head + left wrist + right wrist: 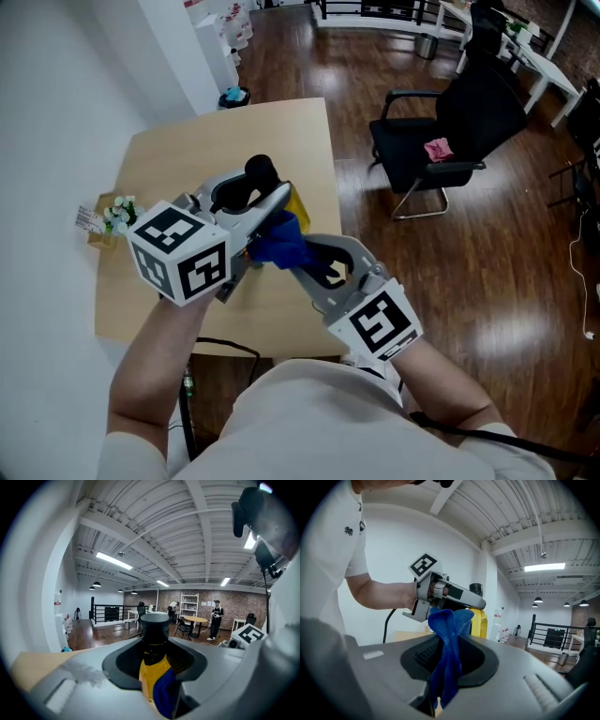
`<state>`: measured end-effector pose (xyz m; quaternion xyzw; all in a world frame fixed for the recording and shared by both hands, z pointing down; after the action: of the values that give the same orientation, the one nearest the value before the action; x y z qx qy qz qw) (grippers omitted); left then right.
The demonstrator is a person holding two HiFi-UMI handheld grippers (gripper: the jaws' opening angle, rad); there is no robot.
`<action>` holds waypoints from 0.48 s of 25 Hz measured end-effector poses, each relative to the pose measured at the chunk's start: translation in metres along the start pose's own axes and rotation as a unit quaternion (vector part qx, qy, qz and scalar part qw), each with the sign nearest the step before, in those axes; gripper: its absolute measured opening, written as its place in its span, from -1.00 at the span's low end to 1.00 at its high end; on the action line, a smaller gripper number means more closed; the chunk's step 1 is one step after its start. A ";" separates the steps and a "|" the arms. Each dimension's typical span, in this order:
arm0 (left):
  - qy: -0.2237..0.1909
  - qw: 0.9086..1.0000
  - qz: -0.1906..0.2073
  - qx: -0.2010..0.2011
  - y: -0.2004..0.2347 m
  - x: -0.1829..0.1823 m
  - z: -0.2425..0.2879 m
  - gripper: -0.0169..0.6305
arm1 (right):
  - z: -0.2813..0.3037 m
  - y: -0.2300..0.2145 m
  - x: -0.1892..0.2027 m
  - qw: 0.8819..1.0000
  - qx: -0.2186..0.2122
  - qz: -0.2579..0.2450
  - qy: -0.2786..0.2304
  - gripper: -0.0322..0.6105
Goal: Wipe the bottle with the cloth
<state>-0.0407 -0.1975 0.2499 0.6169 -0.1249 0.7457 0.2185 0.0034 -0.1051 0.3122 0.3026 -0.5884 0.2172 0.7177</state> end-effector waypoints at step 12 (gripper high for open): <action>-0.011 1.000 0.002 -0.002 -0.006 -0.010 -0.011 -0.48 | 0.015 0.012 0.090 0.996 -0.022 0.058 0.070 -0.62</action>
<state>-0.0457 -0.1895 0.2375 0.6247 -0.1298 0.7388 0.2170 0.0041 -0.1105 0.4045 0.2363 -0.5580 0.2665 0.7495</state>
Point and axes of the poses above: the fingertips, and each gripper's own axes: z forward along the fingers, y to its left, x out of its underside, the point moved 4 cm from there along -z, backward along the fingers, and after that the axes turned 4 degrees about -y, right-handed, at the moved point
